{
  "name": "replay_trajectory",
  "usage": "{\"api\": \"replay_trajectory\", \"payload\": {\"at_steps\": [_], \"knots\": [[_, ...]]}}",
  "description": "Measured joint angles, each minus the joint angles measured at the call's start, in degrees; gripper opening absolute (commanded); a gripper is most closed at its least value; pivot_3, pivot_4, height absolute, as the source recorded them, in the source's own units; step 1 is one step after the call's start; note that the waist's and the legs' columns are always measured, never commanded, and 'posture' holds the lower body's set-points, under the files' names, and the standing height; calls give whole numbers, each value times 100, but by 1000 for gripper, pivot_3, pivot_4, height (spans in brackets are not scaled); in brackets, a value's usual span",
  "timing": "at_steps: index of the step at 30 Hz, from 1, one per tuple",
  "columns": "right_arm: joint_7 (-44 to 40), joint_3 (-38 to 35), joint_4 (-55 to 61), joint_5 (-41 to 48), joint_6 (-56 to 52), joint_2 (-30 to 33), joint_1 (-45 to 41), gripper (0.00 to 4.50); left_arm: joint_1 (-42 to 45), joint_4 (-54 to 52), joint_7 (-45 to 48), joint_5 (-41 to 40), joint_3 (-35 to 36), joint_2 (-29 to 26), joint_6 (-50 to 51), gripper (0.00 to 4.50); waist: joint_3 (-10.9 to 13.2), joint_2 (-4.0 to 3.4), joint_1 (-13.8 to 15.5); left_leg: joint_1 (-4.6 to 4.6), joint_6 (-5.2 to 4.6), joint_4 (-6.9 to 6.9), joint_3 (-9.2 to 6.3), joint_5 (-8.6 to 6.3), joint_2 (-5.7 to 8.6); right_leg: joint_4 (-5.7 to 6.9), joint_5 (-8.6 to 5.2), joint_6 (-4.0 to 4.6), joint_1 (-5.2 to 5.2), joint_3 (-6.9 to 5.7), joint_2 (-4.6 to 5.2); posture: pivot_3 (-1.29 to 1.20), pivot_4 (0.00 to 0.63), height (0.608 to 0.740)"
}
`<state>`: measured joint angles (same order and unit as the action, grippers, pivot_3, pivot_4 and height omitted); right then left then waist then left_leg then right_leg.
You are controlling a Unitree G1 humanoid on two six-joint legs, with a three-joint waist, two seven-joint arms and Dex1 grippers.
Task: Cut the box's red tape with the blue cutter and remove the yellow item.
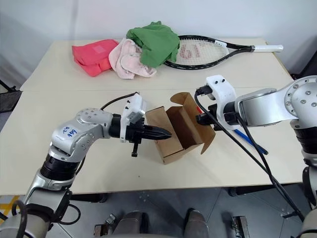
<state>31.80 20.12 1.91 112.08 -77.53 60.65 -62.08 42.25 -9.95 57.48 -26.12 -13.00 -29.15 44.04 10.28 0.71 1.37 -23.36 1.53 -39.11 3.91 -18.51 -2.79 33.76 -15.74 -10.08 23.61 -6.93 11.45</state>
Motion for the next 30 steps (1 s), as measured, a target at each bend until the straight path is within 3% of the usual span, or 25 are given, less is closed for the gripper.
{"api": "replay_trajectory", "payload": {"at_steps": [11, 21, 30], "knots": [[-15, -1, 1, -2, 5, 94, 57, 43, -51, 150, -41, 148, -49, -162, -229, 0, 0, 0, 8, 4, 0, -4, 0, 0, 0, 5, 1, 1, -2, 2, 0, 0, 150, 740], [-230, -5, -62, 17, -118, 426, 38, 43, -750, -44, 370, 57, 293, -1322, 26, 0, -4, -7, 64, 13, -2, -17, 1, 1, 0, 9, 5, 8, -16, 6, 2, 0, 150, 740], [-137, -4, 186, -21, -87, 394, 43, 43, -1141, 101, -118, 185, 136, -1074, 349, 0, -2, -3, 38, 4, -2, -6, 1, 1, 0, 8, 8, 9, 0, 3, 1, 0, 150, 740]]}}
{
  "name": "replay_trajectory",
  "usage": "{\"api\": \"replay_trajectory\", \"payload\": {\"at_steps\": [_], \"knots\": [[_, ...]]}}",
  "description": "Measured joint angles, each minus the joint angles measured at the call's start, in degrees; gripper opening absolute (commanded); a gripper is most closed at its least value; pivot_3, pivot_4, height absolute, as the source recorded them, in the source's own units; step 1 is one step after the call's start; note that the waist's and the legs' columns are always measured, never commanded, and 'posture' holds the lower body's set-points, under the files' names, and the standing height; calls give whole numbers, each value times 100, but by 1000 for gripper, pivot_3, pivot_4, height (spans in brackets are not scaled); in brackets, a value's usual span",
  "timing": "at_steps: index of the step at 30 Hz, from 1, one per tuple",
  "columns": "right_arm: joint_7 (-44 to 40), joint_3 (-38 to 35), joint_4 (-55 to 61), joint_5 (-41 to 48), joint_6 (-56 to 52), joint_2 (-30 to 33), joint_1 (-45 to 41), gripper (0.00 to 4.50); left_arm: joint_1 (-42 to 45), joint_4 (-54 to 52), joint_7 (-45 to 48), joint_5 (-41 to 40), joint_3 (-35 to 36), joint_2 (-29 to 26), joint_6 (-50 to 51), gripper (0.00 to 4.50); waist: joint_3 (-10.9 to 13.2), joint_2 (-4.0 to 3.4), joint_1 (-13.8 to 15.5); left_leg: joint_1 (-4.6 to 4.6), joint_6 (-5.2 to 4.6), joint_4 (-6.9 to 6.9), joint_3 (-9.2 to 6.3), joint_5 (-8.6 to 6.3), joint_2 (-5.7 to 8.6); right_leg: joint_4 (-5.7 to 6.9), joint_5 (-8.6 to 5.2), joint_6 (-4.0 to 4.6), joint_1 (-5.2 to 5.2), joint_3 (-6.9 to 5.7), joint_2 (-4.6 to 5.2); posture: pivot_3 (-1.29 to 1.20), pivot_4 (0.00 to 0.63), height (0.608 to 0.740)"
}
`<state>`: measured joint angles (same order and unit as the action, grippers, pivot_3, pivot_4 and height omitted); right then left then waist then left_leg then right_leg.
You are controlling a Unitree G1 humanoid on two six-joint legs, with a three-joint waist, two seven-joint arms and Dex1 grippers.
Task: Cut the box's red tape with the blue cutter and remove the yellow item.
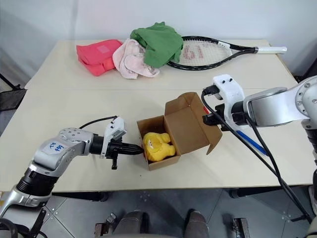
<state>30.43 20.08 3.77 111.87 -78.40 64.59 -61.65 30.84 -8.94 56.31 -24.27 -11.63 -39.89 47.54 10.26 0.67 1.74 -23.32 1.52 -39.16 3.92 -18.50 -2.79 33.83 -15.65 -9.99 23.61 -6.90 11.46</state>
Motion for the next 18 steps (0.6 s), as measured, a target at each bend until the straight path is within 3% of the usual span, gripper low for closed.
{"api": "replay_trajectory", "payload": {"at_steps": [8, 11, 14, 18], "knots": [[324, 28, 284, -112, 184, -106, 224, 43, -13, 1, -271, 2, 9, 165, 49, 0, 0, 0, -30, 0, 0, -1, 3, 0, 0, -2, 0, 0, 0, 0, 1, 0, 150, 740], [344, 17, 396, -208, 224, -167, 335, 692, -13, 3, -324, 2, 8, 203, 59, 0, 0, 0, -31, 1, 0, -1, 4, 0, 0, -1, 0, 0, 0, 0, 0, 0, 150, 740], [178, -62, 530, -363, 292, -228, 530, 1667, -11, 5, -361, 0, 11, 246, 59, 0, 0, 0, -24, 0, 0, -2, 5, 0, 0, -1, 0, 0, 0, 0, 1, 0, 150, 740], [-741, -723, 729, -632, 201, 247, 956, 3062, 9, 25, -294, -49, 103, 196, 61, 0, 0, 0, 11, -1, 0, 0, 3, 0, 0, -2, 0, 0, 0, -1, 0, 0, 150, 740]]}}
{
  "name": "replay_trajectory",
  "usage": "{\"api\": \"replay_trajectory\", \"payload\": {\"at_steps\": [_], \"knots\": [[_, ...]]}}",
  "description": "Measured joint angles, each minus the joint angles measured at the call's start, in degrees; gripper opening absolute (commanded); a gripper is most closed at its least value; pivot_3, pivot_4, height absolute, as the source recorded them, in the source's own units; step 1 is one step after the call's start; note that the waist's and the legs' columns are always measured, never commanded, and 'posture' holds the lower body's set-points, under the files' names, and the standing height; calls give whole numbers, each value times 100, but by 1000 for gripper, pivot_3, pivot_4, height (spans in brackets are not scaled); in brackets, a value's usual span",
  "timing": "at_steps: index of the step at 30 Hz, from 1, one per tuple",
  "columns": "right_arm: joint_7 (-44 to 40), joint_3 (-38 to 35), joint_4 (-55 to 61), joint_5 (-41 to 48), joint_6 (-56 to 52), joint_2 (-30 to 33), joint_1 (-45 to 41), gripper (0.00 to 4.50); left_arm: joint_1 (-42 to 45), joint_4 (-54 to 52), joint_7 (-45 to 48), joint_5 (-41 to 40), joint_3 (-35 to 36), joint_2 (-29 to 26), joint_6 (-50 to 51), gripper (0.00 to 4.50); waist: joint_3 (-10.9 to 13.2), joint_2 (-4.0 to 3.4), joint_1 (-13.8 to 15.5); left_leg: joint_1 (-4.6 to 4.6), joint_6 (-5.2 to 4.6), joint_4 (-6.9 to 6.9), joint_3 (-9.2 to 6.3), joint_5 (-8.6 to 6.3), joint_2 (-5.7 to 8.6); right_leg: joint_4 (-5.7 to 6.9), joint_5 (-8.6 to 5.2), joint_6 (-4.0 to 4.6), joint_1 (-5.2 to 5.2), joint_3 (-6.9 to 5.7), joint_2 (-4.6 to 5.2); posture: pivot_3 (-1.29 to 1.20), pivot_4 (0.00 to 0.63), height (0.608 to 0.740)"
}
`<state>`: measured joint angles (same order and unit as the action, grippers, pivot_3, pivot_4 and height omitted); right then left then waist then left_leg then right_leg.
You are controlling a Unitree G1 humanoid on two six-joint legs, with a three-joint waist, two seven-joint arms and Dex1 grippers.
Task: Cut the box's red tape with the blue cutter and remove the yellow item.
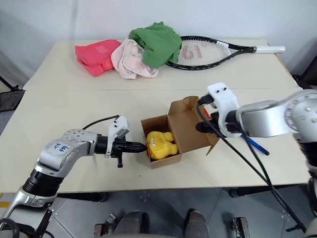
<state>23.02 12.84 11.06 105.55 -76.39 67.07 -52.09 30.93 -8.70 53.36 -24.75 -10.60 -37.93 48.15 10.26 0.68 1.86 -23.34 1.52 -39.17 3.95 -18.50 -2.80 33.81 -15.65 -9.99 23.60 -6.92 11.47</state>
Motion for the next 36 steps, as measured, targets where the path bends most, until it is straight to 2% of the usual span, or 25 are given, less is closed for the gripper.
{"api": "replay_trajectory", "payload": {"at_steps": [4, 5, 8, 11, 13, 16, 22, 24, 27, 30, 33, 36], "knots": [[-1436, -1195, 206, -838, 240, 309, 899, 4426, 23, 80, 182, -80, 302, -253, -28, 852, 0, 1, -16, 2, 0, 3, 5, 0, 0, -4, 0, 0, -1, 0, 0, 0, 150, 740], [-2153, -1702, 384, -1224, 438, 378, 1408, 4500, 7, 94, 287, -154, 388, -333, -39, 1131, 0, 1, -15, 3, 0, 5, 6, 0, 0, -4, 0, 0, 0, 1, 0, 0, 150, 740], [-3540, -2796, 671, -2058, 880, 447, 2348, 4500, -192, 320, 542, -178, 651, -749, -257, 2008, 0, 0, -46, 8, 0, 7, 10, 0, -1, -1, 0, 0, 1, 3, -1, 0, 150, 740], [-5014, -3904, 862, -3012, 1867, 62, 3139, 4500, -684, 661, 955, -169, 1043, -1164, -887, 2986, 0, 1, -60, 18, 0, 7, 20, 0, -4, 1, 0, 0, 0, 5, -2, 0, 150, 740], [-6184, -4344, 1017, -3442, 2568, -283, 3577, 4500, -1097, 1028, 1352, -222, 1574, -1296, -1507, 3638, 0, 0, -52, 20, 0, 4, 21, 0, -4, 5, 0, 0, 0, 7, -1, 0, 150, 740], [-7548, -4486, 1329, -4122, 3399, -462, 4204, 4500, -1466, 1508, 1850, -270, 2211, -1517, -2330, 4462, 0, 1, -35, 24, 0, 0, 20, 0, -4, 6, 0, 0, -6, 7, -1, 0, 150, 740], [-8945, -4430, 1691, -5115, 4536, -677, 4671, 4500, -2120, 2327, 2148, -62, 2735, -1901, -3156, 4462, 0, 1, -34, 29, 0, 0, 19, 0, -4, 12, 1, 1, -10, 7, 0, 0, 150, 740], [-9278, -4388, 1709, -5401, 4781, -535, 4658, 4500, -2196, 2266, 2156, -62, 2789, -1914, -3230, 4462, 0, 0, -34, 30, 0, -2, 19, 0, -4, 14, 1, 1, -10, 9, 1, 0, 150, 740], [-9297, -4437, 1821, -5352, 4721, -328, 4422, 4500, -2061, 1739, 2115, -117, 2775, -1915, -3037, 4462, 0, 1, -32, 32, 1, -3, 16, 0, -4, 20, 1, 1, -11, 8, 0, 0, 150, 740], [-9345, -4472, 2027, -5263, 4594, -240, 4445, 4500, -1303, 1102, 1995, -303, 2448, -1910, -2480, 4462, 0, 5, 8, 29, 1, -8, 11, 0, -4, 20, 1, 1, -16, 7, 0, 0, 150, 740], [-9330, -4491, 2125, -5082, 4322, -149, 4460, 4500, -22, 624, 1942, -330, 1673, -1639, -1847, 4462, 0, 6, 39, 29, 1, -18, 11, 0, -3, 21, 3, -1, -21, 8, 0, 0, 150, 740], [-9222, -4534, 2216, -4792, 3918, 27, 4438, 4500, 1156, 438, 1970, -28, 533, -1299, -1330, 4462, -1, 6, 40, 31, 1, -19, 11, 1, -2, 25, 4, -1, -22, 7, -1, 0, 150, 740]]}}
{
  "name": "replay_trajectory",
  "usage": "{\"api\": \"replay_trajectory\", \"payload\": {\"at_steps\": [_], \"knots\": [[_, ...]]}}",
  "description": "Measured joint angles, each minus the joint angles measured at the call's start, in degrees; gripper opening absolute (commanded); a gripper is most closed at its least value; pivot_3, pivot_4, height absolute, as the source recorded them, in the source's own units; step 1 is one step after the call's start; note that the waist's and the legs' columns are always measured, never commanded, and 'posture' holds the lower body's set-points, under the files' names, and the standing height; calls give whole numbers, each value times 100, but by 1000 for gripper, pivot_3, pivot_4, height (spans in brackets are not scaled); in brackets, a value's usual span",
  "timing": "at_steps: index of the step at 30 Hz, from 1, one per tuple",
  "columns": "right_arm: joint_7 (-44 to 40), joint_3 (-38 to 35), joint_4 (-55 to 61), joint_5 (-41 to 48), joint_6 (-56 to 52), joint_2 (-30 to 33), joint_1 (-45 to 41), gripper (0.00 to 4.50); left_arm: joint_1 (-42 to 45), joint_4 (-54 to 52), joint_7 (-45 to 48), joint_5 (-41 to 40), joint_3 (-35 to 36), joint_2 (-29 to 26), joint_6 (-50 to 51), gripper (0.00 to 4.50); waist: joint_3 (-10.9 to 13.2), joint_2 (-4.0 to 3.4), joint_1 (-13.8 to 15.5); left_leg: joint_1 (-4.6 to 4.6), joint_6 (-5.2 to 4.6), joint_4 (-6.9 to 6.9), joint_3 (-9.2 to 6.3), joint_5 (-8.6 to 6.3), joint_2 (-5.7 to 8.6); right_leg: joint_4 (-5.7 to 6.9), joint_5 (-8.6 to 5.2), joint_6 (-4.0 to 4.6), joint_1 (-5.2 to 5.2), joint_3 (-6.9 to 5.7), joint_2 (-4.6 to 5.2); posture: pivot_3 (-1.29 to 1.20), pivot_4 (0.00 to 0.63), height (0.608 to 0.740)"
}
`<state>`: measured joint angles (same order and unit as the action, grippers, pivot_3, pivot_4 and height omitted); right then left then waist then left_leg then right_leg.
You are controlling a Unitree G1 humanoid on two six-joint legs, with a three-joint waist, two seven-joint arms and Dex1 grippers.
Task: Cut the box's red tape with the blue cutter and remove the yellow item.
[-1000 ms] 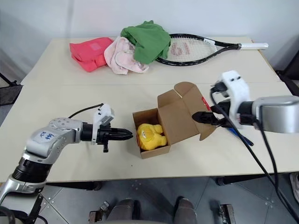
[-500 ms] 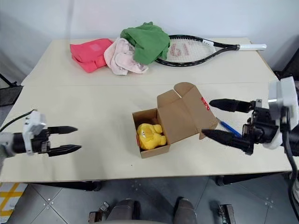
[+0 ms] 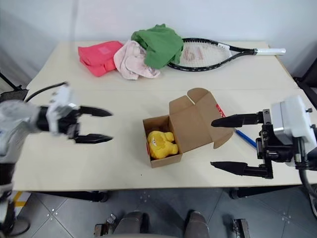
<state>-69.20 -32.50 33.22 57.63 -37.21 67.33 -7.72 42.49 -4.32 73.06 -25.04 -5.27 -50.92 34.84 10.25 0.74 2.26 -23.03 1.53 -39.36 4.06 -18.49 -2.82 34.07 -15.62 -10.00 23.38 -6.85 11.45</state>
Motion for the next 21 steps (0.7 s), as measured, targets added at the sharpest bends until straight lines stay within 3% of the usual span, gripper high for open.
{"api": "replay_trajectory", "payload": {"at_steps": [5, 10, 18, 21], "knots": [[247, -139, 156, 364, -548, 45, 93, 4500, 1050, -216, 221, 608, -1638, 406, 874, 4462, 3, 6, -78, 1, 0, 9, 2, 0, 0, -6, 0, 0, 3, 2, -2, 0, 150, 740], [458, -558, 323, 637, -1060, 59, 396, 4500, 1348, -109, -255, 1144, -2181, 1274, 859, 4462, 8, 14, -34, -6, 0, -4, 0, 0, 0, -7, 0, 0, 2, 1, -1, 0, 150, 740], [868, -1166, 798, 902, -1457, 22, 867, 4500, 1372, 273, -358, 1749, -2677, 1542, 591, 4462, 8, 14, 9, -6, 0, -12, -1, 0, 0, -2, 0, 0, 2, 2, -1, 0, 150, 740], [907, -1319, 911, 852, -1508, 4, 1060, 4500, 1380, 497, -392, 1996, -2749, 1687, 281, 3827, 8, 14, 70, -7, -1, -20, -2, 0, 0, 1, 0, 0, 0, 3, -1, 0, 150, 740]]}}
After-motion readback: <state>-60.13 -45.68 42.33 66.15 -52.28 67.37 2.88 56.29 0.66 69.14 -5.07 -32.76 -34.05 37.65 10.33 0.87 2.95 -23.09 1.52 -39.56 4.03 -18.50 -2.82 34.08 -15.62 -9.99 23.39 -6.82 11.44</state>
